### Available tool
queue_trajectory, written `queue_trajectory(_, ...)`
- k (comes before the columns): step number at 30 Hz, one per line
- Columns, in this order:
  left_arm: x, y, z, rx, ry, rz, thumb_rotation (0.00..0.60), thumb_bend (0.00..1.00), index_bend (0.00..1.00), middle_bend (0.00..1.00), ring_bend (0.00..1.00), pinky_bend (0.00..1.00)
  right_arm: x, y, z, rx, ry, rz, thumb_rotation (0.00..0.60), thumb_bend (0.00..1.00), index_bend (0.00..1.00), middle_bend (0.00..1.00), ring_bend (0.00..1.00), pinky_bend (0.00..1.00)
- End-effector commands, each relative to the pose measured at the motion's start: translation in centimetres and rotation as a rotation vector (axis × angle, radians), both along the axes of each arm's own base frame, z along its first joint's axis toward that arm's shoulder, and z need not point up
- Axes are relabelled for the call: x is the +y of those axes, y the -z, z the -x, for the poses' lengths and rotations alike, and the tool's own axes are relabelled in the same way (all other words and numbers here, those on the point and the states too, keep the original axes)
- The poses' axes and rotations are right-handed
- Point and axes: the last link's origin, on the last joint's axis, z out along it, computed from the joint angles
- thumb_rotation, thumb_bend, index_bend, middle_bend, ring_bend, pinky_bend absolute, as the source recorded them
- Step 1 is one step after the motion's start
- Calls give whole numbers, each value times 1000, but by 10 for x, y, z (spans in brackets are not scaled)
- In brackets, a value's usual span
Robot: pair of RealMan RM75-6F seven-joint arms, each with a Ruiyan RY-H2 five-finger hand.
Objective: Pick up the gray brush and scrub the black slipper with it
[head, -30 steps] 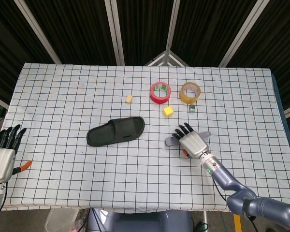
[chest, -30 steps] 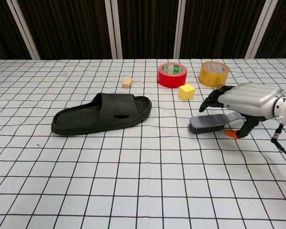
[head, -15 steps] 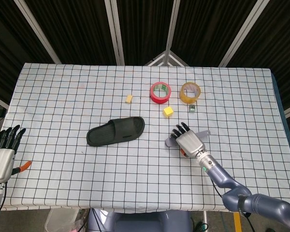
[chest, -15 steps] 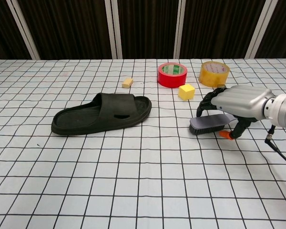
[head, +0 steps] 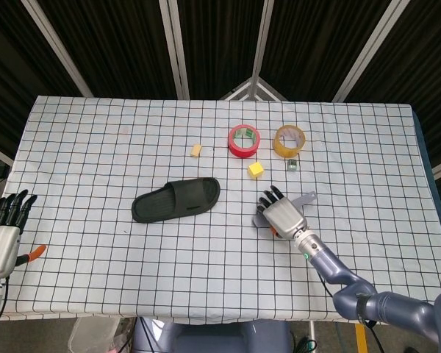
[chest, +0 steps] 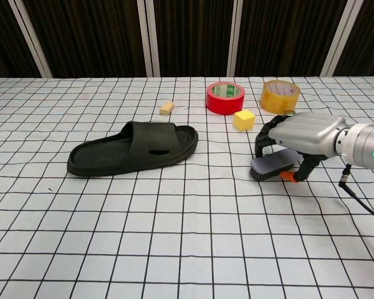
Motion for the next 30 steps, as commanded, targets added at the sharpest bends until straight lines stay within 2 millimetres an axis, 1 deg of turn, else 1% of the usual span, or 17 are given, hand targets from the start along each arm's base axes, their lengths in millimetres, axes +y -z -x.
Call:
queue_trajectory(1,0,-1,0,-2,-1,-2,600,84,0,0,0,68,-1,1,0,5,-2,2,600,454,349,225,110,37)
queue_trajectory(9,0,0,0,-1,-1,3,600,84,0,0,0,68,-2,1,-3,11,-18,13,600,454,399,267,133,58)
queue_trajectory(12,0,-1,0,-2,-1,1,600,84,0,0,0,68,-3,0,-4,15,-28,19,600,454,420,293,155,107)
queue_trajectory(15,0,0,0,-1,0,3,600,84,0,0,0,68,-2,0,-5,17,-37,21,600,458,488,348,230,236)
queue_trajectory(17,0,0,0,0,1,5,600,84,0,0,0,68,-2,-1,-6,17,-48,25,600,466,555,406,305,345)
queue_trajectory(22,-1,-1,0,0,5,3,600,84,0,0,0,68,0,-1,-8,9,-70,32,600,486,666,499,434,504)
queue_trajectory(23,-1,-1,-1,-1,5,2,600,84,0,0,0,68,0,0,-8,7,-71,32,600,495,683,515,455,527)
queue_trajectory(30,-2,-1,-1,-1,7,5,600,84,0,0,0,68,2,0,-11,-11,-110,42,600,527,783,607,545,612)
